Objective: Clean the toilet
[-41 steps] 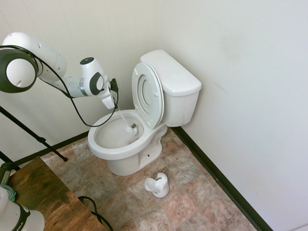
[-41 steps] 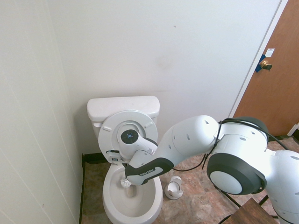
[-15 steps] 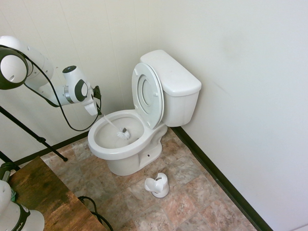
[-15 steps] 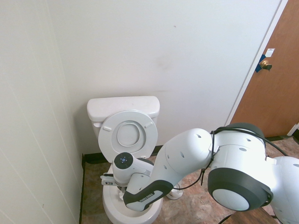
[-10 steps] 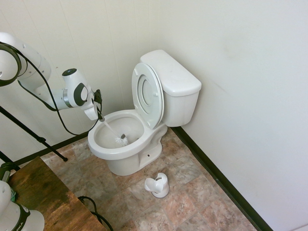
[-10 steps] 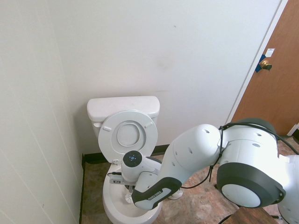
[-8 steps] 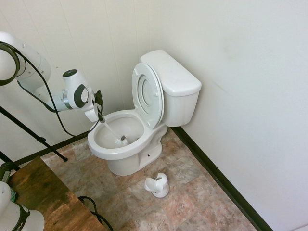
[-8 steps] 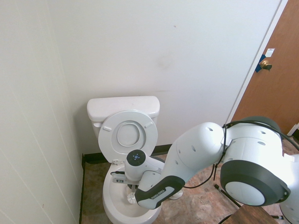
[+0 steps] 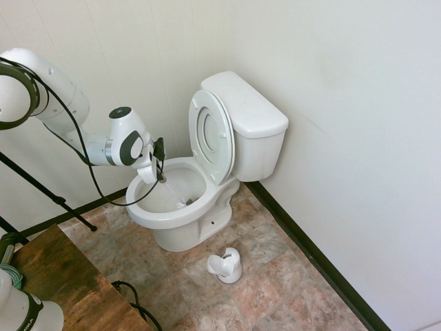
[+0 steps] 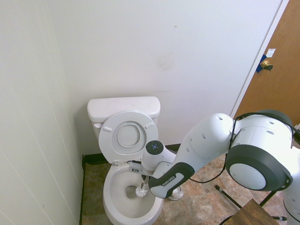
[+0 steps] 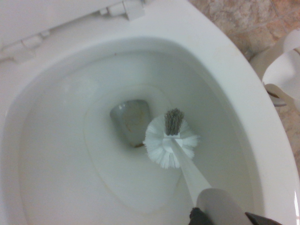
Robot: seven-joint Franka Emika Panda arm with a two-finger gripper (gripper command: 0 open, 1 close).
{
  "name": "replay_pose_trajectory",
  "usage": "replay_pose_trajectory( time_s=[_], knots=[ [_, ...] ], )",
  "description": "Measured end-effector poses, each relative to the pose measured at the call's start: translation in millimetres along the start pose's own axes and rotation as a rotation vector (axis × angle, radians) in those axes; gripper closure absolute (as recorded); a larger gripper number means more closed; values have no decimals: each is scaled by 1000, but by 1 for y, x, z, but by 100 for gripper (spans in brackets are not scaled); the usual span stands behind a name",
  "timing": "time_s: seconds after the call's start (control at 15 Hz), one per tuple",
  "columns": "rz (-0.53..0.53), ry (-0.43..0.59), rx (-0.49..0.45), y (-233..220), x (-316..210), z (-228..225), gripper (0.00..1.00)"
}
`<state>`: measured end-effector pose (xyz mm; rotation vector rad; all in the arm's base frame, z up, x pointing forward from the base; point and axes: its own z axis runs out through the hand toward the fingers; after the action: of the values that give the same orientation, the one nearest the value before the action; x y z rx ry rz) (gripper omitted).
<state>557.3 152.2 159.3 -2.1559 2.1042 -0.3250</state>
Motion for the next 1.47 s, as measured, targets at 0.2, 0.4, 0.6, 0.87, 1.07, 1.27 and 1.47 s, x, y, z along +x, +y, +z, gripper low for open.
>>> replay_pose_trajectory(
  time_s=[0.2,0.4,0.6,0.87,1.07,1.27,1.47],
  knots=[
    [55,17,39,-31,15,17,100],
    [86,25,78,-52,21,31,100],
    [84,32,113,-67,15,30,100],
    [57,28,160,-78,-18,17,100],
    [33,25,167,-84,-44,17,100],
    [10,32,157,-88,-61,20,100],
    [-2,35,138,-86,-71,19,100]
  ],
)
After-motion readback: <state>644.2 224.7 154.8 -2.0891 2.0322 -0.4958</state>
